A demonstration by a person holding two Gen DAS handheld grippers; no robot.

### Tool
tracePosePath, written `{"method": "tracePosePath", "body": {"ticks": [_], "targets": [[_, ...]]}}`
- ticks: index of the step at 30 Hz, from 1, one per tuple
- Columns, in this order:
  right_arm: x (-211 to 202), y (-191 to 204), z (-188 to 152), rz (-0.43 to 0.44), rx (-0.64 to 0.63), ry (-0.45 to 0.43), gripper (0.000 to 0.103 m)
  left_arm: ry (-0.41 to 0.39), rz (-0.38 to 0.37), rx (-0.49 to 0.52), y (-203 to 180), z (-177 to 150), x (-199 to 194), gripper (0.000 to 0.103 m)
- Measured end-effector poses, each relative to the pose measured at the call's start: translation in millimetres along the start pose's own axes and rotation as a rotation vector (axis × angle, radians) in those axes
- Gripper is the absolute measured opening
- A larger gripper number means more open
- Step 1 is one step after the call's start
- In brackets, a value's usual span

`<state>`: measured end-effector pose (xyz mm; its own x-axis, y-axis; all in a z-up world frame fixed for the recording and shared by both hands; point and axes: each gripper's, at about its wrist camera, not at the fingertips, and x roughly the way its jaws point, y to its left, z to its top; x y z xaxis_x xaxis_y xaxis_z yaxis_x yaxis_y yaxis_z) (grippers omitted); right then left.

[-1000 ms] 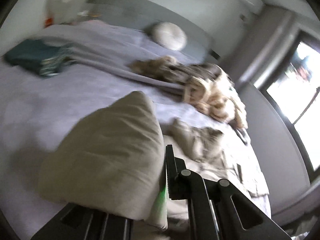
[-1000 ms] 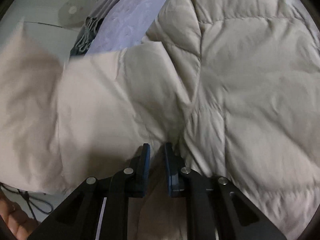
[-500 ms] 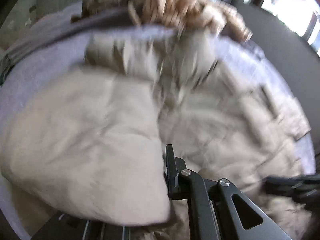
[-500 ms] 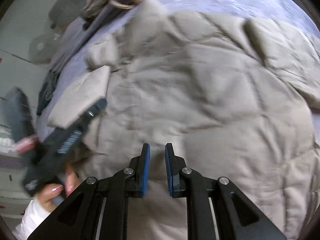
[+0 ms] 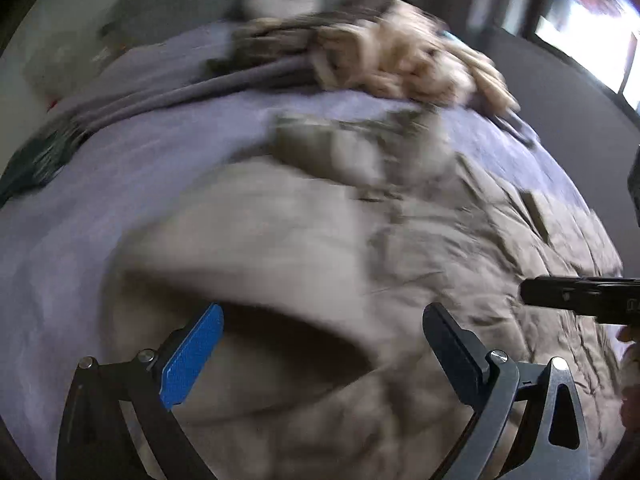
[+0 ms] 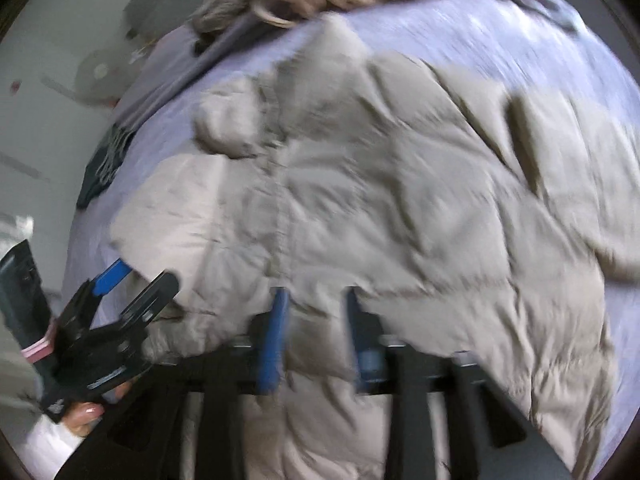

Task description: Fold large clothes

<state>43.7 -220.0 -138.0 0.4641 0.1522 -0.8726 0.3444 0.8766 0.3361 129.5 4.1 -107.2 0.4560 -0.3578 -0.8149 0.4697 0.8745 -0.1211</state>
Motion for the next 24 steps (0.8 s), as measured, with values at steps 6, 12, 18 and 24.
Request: {"method": "tracePosePath", "body": {"ticks": [6,12,18,24], "targets": [[12,108,6,-0.070,-0.378,-0.067,0.081,0.067,0.054,-0.335,121,-19,2,0.082],[67,192,-14,-0.240,-0.736,-0.109,0.081,0.146,0.062,-0.445,162,-45,44,0.065],[106,199,-1,-0.431,-0.823,-0.185,0.080,0.147,0.121,-0.403,149,-46,60,0.065],[41,96,40,-0.238,-0.304,-0.264,0.080,0.149,0.154,-0.371,144,-45,61,0.065]]}}
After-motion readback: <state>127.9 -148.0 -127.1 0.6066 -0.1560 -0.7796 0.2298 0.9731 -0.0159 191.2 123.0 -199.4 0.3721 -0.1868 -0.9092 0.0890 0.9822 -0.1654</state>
